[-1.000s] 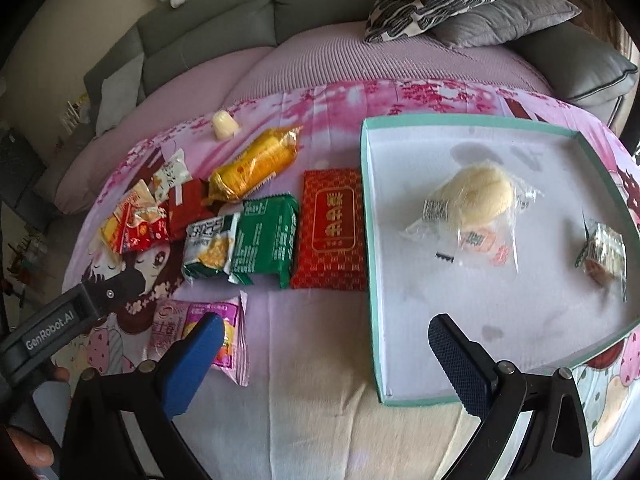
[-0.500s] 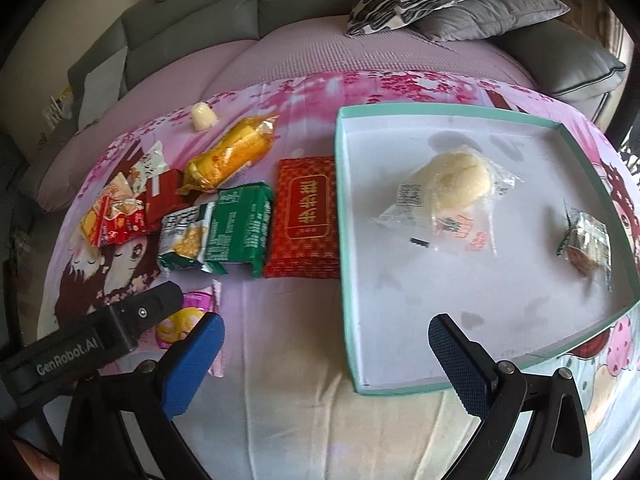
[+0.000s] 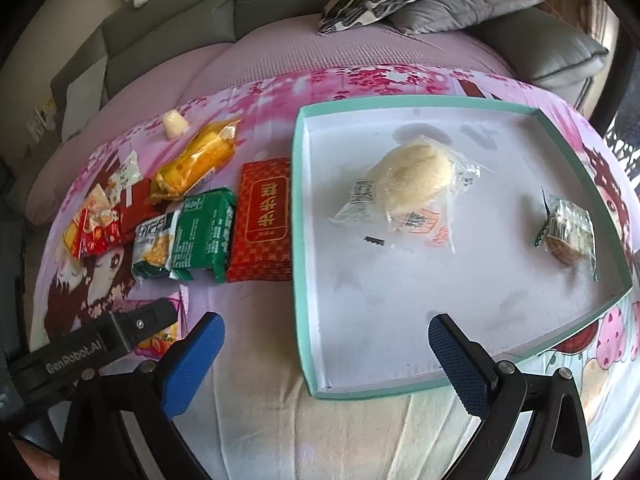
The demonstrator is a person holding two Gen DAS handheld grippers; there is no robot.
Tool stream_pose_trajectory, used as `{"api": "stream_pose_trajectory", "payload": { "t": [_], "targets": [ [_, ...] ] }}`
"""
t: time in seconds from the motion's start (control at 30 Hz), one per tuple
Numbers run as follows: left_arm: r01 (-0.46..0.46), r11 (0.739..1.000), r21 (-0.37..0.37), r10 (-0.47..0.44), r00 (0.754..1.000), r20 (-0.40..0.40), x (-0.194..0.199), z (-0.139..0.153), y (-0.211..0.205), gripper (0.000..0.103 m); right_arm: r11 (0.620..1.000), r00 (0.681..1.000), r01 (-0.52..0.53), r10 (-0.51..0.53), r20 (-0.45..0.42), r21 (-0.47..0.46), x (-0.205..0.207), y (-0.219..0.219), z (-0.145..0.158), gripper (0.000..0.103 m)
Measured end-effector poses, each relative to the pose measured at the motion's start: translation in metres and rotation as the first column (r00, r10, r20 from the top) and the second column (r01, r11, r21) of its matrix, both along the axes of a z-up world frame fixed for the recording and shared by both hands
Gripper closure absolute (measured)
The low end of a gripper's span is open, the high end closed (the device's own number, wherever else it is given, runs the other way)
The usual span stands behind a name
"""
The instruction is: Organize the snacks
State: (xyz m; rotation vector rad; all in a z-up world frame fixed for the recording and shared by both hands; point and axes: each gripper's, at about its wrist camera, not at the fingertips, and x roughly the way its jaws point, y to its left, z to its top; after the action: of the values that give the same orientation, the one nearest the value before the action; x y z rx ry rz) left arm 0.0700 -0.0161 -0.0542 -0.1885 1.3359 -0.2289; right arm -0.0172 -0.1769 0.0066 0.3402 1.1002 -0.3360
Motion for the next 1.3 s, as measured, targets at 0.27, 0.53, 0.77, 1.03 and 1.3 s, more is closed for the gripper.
{"api": "stream_pose_trajectory", "payload": {
  "t": [0.27,0.53,0.77,1.03,1.3],
  "targets": [
    [-0.078,0.995,0.06,0.077,0.997,0.015,0.009,-0.003,0.021,0.0,0.999,0.999,0.05,-0.05,-0.004,0.018,-0.002,-0.014,-0.004,0.0],
    [-0.222,0.969,0.109,0.219,0.975,0.037,0.021,-0.007,0.058,0.0,0.999,0.999,0.04,-0.041,0.015,0.031,0.0,-0.013,-0.003,0.0],
    [-0.322,0.938,0.124,0.317,0.946,0.06,0.021,-0.002,0.084,0.0,0.998,0.993,-0.039,0.032,0.111,0.058,0.01,0.001,0.007,0.0],
    [-0.403,0.908,0.12,0.393,0.915,0.096,0.02,0.011,0.108,0.0,0.983,0.961,-0.181,0.17,0.218,0.03,0.035,0.038,0.019,0.012],
    [-0.329,0.937,0.115,0.317,0.942,0.114,0.02,0.021,0.107,0.0,0.976,0.966,-0.215,0.208,0.154,0.032,0.062,0.051,-0.006,0.032]
  ]
}}
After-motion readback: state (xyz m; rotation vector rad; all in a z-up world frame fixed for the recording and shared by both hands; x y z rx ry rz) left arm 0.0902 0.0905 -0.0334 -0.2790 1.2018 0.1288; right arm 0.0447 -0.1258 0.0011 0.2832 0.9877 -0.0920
